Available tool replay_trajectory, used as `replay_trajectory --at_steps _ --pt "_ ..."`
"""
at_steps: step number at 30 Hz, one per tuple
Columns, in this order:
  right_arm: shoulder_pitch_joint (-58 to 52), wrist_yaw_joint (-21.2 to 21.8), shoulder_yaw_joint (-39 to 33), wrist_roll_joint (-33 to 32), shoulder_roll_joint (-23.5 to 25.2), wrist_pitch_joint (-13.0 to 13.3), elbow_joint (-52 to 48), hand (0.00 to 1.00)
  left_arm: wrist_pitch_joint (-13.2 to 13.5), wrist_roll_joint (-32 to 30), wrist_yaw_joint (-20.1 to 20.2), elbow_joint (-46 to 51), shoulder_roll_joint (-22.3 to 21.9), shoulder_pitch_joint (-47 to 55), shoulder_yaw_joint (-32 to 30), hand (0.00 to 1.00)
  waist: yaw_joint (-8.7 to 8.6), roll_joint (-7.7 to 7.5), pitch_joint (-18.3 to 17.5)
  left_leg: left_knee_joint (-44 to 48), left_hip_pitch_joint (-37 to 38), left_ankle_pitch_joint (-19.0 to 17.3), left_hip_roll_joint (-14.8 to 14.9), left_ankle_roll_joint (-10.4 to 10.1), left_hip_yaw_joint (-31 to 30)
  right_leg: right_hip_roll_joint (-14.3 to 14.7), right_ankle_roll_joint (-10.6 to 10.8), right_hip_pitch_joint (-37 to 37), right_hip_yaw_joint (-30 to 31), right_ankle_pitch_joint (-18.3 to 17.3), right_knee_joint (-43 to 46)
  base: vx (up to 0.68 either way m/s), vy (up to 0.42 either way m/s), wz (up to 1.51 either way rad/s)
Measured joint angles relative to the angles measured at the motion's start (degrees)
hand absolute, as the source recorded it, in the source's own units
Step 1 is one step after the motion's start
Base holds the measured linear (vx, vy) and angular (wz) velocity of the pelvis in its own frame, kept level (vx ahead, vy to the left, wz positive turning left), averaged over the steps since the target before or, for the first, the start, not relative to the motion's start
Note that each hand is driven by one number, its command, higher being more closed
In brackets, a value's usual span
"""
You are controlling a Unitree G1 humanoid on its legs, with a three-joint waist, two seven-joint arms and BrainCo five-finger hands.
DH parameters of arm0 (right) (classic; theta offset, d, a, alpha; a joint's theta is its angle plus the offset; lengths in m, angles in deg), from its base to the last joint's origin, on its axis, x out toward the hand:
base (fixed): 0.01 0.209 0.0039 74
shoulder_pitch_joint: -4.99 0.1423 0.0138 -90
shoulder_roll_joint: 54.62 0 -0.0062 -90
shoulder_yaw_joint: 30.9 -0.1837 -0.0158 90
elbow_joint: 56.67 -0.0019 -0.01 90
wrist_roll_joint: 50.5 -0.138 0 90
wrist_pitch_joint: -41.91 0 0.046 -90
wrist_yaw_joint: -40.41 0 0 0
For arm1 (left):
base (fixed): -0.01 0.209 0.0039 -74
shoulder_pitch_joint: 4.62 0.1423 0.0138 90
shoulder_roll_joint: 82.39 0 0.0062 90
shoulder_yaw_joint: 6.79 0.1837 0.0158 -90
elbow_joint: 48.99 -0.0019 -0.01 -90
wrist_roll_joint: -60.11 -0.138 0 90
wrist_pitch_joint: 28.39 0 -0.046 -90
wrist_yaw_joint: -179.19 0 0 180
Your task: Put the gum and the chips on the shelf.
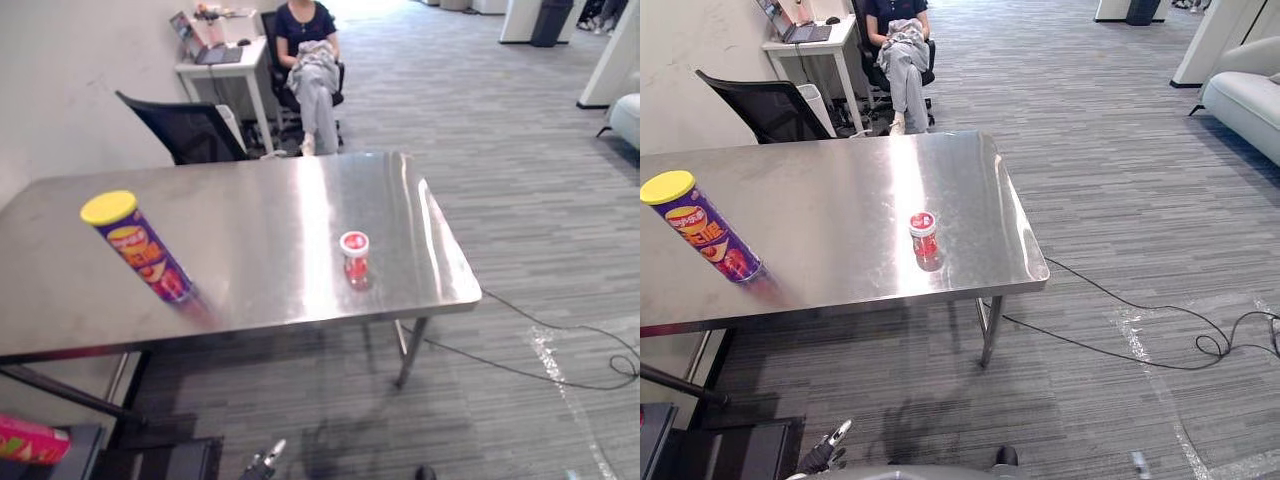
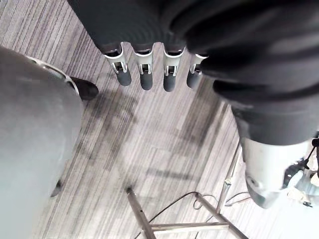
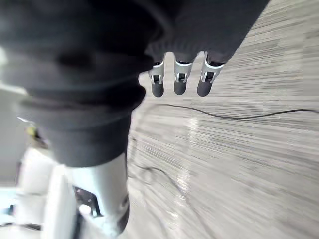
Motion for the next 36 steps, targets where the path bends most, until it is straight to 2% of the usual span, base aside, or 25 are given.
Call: replay_trajectory --at_steps 2,5,6,7,9,10,13,14,16,17,20,21,23,25,29,36 --pt "0.9 -1.8 -3.4 0.1 -3.6 2.1 -7.8 0.0 0.0 -0.7 0.0 0.2 0.5 1.7 -0.4 0.0 0.0 -0.22 -1.2 0.0 0.3 0.3 -0.3 0.4 0.3 -0.3 -0.6 0.0 0.0 0.4 0.5 0.16 0.054 -0.08" --pt "3.5 -3.6 -4.5 1.1 -6.2 3.4 -17.0 0.0 -0.3 -0.7 0.0 1.5 0.7 3.9 -0.5 0.0 -0.03 -0.57 -1.8 0.2 0.9 0.1 -0.5 1.1 0.4 -0.5 -0.2 0.1 -0.1 0.9 1.2 0.16 0.027 -0.07" --pt "5.2 -4.3 -3.6 3.2 -6.8 3.7 -22.7 0.0 -0.8 -0.7 0.0 2.3 1.0 4.2 0.1 0.0 -0.18 -0.54 -1.9 0.4 0.9 0.1 -0.5 1.2 0.3 -0.4 -0.1 0.0 -0.5 0.9 1.2 0.21 0.012 0.01" --pt "5.6 -4.5 -3.3 4.0 -6.8 3.8 -23.8 0.0 -1.0 -0.7 0.0 2.5 1.1 4.2 0.2 0.0 -0.26 -0.44 -2.0 0.4 0.9 0.1 -0.4 1.2 0.3 -0.4 -0.1 0.0 -0.6 1.0 1.2 0.18 -0.002 0.03" --pt "8.1 -5.3 1.7 9.9 -7.3 3.6 -32.2 0.0 -2.2 -0.7 0.0 4.2 1.8 4.3 1.4 0.0 -0.62 -0.83 -1.9 0.4 0.9 0.1 -0.3 1.2 0.1 -0.2 -0.1 0.0 -1.1 1.0 1.3 0.08 -0.015 0.03" --pt "8.4 -5.1 3.0 10.8 -7.7 3.5 -33.6 0.0 -2.5 -0.7 0.0 4.5 1.9 4.3 1.6 0.0 -0.66 -0.89 -1.9 0.4 0.9 0.0 -0.2 1.2 -0.1 -0.2 -0.1 0.0 -1.2 1.0 1.4 0.08 -0.019 0.1" --pt "10.3 -0.9 9.1 18.1 -8.2 2.1 -39.8 0.0 -3.8 -0.8 -0.4 5.1 2.5 4.2 3.1 0.0 -0.86 -0.92 -1.9 0.4 0.9 -0.5 -0.1 1.3 -0.8 -0.2 -0.1 0.1 -1.9 1.0 1.9 0.06 -0.009 0.08" --pt "9.9 1.6 12.1 21.0 -8.2 0.7 -43.1 0.0 -3.9 -1.1 -0.6 5.5 2.5 4.3 3.3 0.0 -0.89 -0.91 -1.9 0.5 0.9 -1.1 -0.1 1.4 -0.9 -0.1 -0.1 0.0 -1.9 1.0 1.9 0.05 0.005 -0.01" --pt "9.1 6.5 16.4 22.4 -8.2 -1.7 -48.1 0.0 -3.8 -3.0 -0.6 5.7 2.8 4.3 3.4 0.0 -0.95 -1.08 -1.8 2.4 0.3 -2.4 -0.1 1.7 -0.9 -0.4 -0.1 0.1 -1.9 1.0 2.1 0.02 0.012 -0.04" --pt "8.4 11.0 18.1 23.0 -8.3 -2.9 -50.8 0.0 -3.8 -3.1 -0.6 5.7 2.9 4.3 3.5 0.0 -0.95 -1.11 -1.9 4.2 -0.3 -3.4 -0.1 1.8 -0.9 -0.5 -0.1 0.3 -1.9 1.0 2.1 0.01 0.015 -0.04" --pt "7.4 20.9 19.9 22.6 -9.0 -4.8 -54.4 0.0 -3.7 -3.9 -0.7 5.7 3.1 4.3 3.5 0.0 -1.23 -1.18 -1.8 6.2 -1.3 -4.5 -0.3 1.9 -0.9 -1.0 -0.1 0.1 -1.9 1.0 2.1 0.0 0.011 -0.03" --pt "7.3 22.8 20.3 22.3 -9.5 -5.0 -54.5 0.0 -3.7 -4.4 -0.7 5.7 3.1 4.3 3.5 0.0 -1.25 -1.18 -1.8 6.2 -1.3 -4.5 -0.4 1.9 -0.9 -1.1 -0.1 0.1 -1.9 1.0 2.1 -0.01 0.002 -0.03" --pt "6.1 29.4 22.7 19.1 -12.3 -6.2 -55.9 0.0 -3.7 -5.1 -0.7 5.6 3.2 4.3 3.5 0.0 -1.27 -1.17 -1.8 6.2 -1.3 -4.6 -0.4 1.9 -0.9 -1.1 -0.1 0.1 -2.0 1.0 2.1 0.0 0.0 0.0" --pt "6.1 33.9 24.6 18.0 -14.3 -7.0 -56.9 0.0 -3.6 -5.2 -0.7 5.6 3.3 4.3 3.6 0.0 -1.35 -1.2 -1.8 6.4 -1.4 -4.6 -0.3 1.9 -0.9 -1.1 0.0 0.0 -2.0 0.9 2.1 -0.04 -0.027 -0.02" --pt "5.9 39.2 28.3 15.8 -16.7 -7.3 -59.6 0.0 -2.7 -5.2 -0.6 5.5 3.7 4.3 4.7 0.0 -1.34 -1.25 -1.7 7.5 -2.3 -4.6 -0.1 1.8 -1.3 -1.1 0.0 -0.2 -2.8 0.9 2.1 -0.06 -0.035 0.03" --pt "7.2 39.9 32.7 14.1 -18.0 -8.4 -59.9 0.0 -2.1 -5.2 -0.6 4.4 4.3 4.2 6.3 0.0 -1.34 -1.12 -1.9 8.0 -3.2 -4.2 -0.1 1.8 -2.2 -1.1 0.3 -0.6 -3.8 0.7 2.1 -0.06 -0.021 0.04"
